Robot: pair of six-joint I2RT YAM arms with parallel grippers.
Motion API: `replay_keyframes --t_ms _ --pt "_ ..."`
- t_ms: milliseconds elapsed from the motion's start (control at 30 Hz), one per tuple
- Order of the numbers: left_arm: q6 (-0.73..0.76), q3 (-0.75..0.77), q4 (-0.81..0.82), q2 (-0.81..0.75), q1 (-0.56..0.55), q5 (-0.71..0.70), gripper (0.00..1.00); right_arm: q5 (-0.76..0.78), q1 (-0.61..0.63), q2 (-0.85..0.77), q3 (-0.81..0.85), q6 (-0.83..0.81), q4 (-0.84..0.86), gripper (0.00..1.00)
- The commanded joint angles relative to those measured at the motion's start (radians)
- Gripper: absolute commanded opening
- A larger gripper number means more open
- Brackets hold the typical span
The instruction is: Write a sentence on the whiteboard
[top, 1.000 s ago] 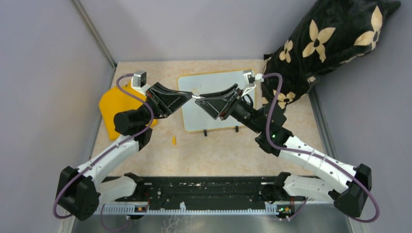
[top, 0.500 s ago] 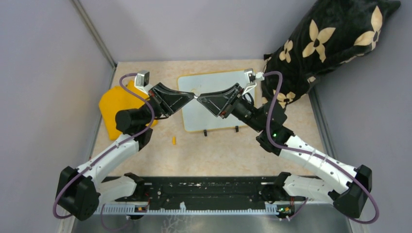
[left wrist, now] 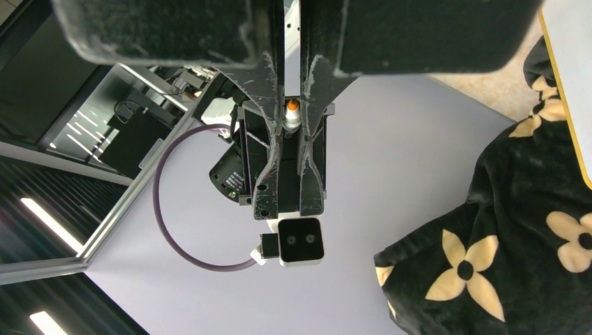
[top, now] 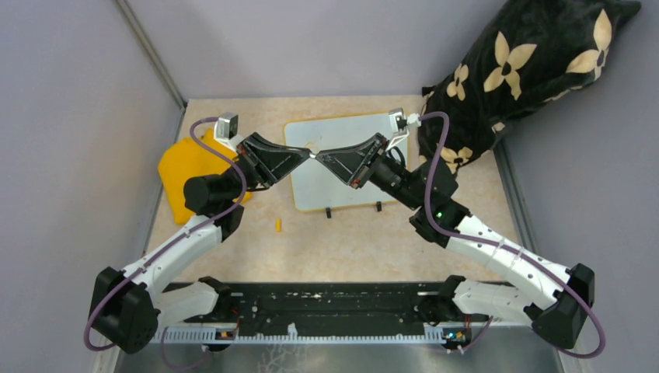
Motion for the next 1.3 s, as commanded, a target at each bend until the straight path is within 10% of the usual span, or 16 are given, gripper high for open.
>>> replay_keyframes --t_ms 0,267,633,967,1267 --pt "0.016 0.007 -0.004 -0.004 -0.005 -0.001 0.00 -0.028 -0.001 0.000 0.056 0.015 0.062 0.17" --pt "0.020 -0.005 -0.013 0.001 -0.005 -0.003 0.00 -0.041 -0.001 0.006 0.058 0.013 0.058 0.00" --pt "0.160 -0.073 -0.138 -0.081 0.007 -0.087 0.94 0.133 -0.002 -0.104 0.036 -0.107 -0.163 0.00" --pt "0.780 0.032 -0.888 -0.288 0.019 -0.344 0.97 0.351 -0.001 -0.244 -0.013 -0.307 -0.414 0.00" --pt "0.980 -0.005 -1.011 -0.291 0.018 -0.487 0.98 0.320 -0.001 -0.346 -0.153 -0.419 -0.288 0.00"
